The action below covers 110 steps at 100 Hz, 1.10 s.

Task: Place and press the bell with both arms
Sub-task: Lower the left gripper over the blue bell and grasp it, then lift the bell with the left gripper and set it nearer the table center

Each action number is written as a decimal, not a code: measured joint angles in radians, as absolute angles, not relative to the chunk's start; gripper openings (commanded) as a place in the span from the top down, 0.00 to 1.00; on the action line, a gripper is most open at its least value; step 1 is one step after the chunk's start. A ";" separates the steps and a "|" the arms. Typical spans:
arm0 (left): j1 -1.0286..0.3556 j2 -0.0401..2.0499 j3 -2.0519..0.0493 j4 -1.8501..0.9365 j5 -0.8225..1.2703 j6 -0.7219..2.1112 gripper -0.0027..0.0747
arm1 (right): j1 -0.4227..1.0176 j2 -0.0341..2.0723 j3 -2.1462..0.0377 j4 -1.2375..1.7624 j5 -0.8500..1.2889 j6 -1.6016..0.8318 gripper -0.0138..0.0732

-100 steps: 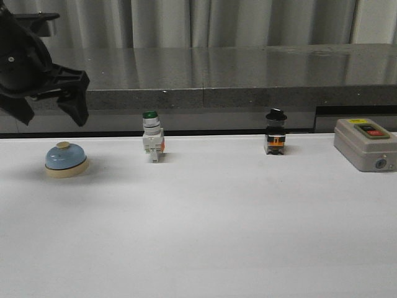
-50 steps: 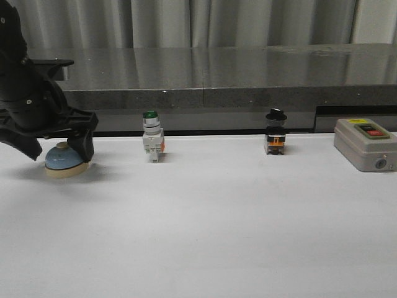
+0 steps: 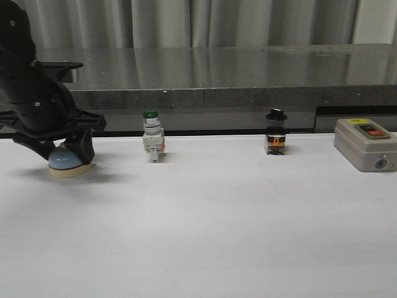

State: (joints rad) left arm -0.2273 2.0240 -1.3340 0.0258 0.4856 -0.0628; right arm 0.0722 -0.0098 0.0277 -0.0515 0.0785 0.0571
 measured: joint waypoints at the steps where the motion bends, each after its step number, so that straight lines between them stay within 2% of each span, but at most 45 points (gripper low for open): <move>1: -0.227 2.024 -1.334 0.026 0.486 -0.063 0.83 | 0.072 -0.010 0.028 -0.052 0.078 0.057 0.91; 16: -0.227 1.992 -1.334 0.026 0.525 -0.063 0.83 | 0.072 -0.010 0.028 -0.052 0.078 0.057 0.91; 34: -0.247 1.861 -1.334 0.026 0.571 -0.052 0.83 | 0.072 -0.010 0.028 -0.052 0.078 0.057 0.91; 59: -0.371 1.720 -1.334 0.028 0.602 -0.048 0.83 | 0.072 -0.010 0.028 -0.052 0.078 0.057 0.91; 91: -0.613 1.779 -1.334 0.026 0.588 -0.047 0.83 | 0.072 -0.010 0.028 -0.052 0.078 0.057 0.91; 110: -0.673 1.863 -1.334 0.026 0.560 -0.047 0.83 | 0.072 -0.010 0.028 -0.052 0.078 0.057 0.91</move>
